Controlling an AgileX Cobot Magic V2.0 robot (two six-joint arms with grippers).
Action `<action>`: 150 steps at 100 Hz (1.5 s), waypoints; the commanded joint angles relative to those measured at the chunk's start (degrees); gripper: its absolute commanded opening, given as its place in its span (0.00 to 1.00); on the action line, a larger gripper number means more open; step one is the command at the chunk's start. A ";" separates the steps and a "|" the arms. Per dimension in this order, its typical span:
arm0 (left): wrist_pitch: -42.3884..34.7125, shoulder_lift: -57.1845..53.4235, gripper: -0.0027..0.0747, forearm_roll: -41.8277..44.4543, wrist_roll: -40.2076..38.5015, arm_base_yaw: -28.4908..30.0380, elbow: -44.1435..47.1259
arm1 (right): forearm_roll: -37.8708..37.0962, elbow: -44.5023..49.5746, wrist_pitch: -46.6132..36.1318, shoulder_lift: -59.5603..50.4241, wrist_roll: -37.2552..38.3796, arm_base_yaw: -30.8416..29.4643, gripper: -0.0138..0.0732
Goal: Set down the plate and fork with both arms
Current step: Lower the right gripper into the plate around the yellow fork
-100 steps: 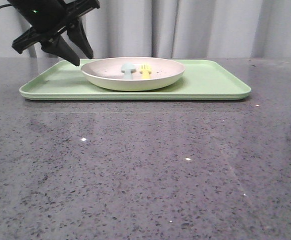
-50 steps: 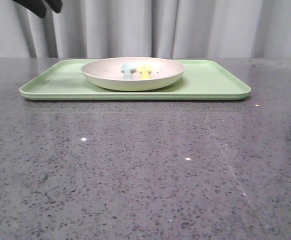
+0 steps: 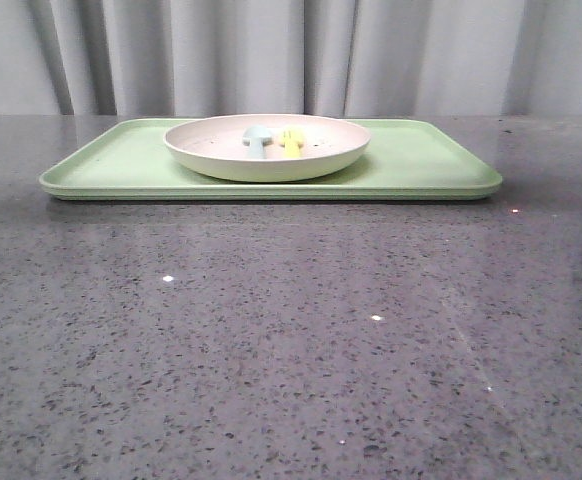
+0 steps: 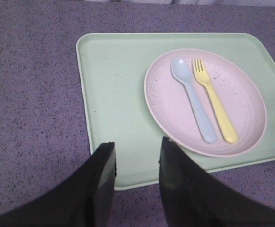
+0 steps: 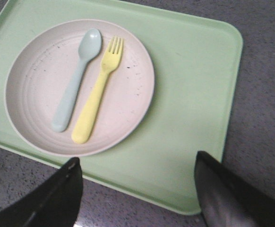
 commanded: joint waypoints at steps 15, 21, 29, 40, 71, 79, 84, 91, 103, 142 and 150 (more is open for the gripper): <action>-6.68 -10.53 0.33 -0.28 -0.69 -0.38 8.48 | 4.44 -15.13 2.46 9.79 -0.28 0.56 0.74; -7.11 -12.78 0.33 -0.28 -0.69 -0.38 10.81 | 4.73 -18.29 3.93 12.36 -0.24 0.56 0.74; -7.25 -15.33 0.33 -0.28 -0.69 -0.38 13.78 | 4.77 -22.87 6.29 16.04 0.33 0.56 0.74; -7.37 -18.61 0.33 -0.43 -0.69 -0.38 17.01 | 4.77 -28.57 9.04 20.34 1.07 0.56 0.74; -7.50 -24.62 0.33 -0.91 -0.69 -0.38 19.72 | 4.77 -37.96 14.48 30.10 4.88 1.50 0.74; -7.50 -24.89 0.33 -0.91 -0.69 -0.38 19.72 | 4.46 -38.62 14.51 31.38 5.33 2.51 0.74; -7.35 -24.89 0.33 -1.00 -0.69 -0.38 19.72 | 3.96 -38.68 14.50 32.04 5.40 3.13 0.74; -7.07 -24.89 0.33 -1.27 -0.69 -0.38 19.72 | 2.84 -38.68 14.63 32.78 5.91 3.88 0.74; -6.68 -24.89 0.33 -1.75 -0.69 -0.38 19.72 | 1.47 -38.68 15.10 33.88 6.29 4.31 0.74; -6.60 -24.89 0.33 -2.04 -0.69 -0.38 19.72 | 0.42 -38.68 16.18 36.71 6.29 4.31 0.74; -6.60 -24.89 0.33 -2.04 -0.69 -0.38 19.72 | 0.42 -38.68 16.05 36.84 6.29 4.31 0.74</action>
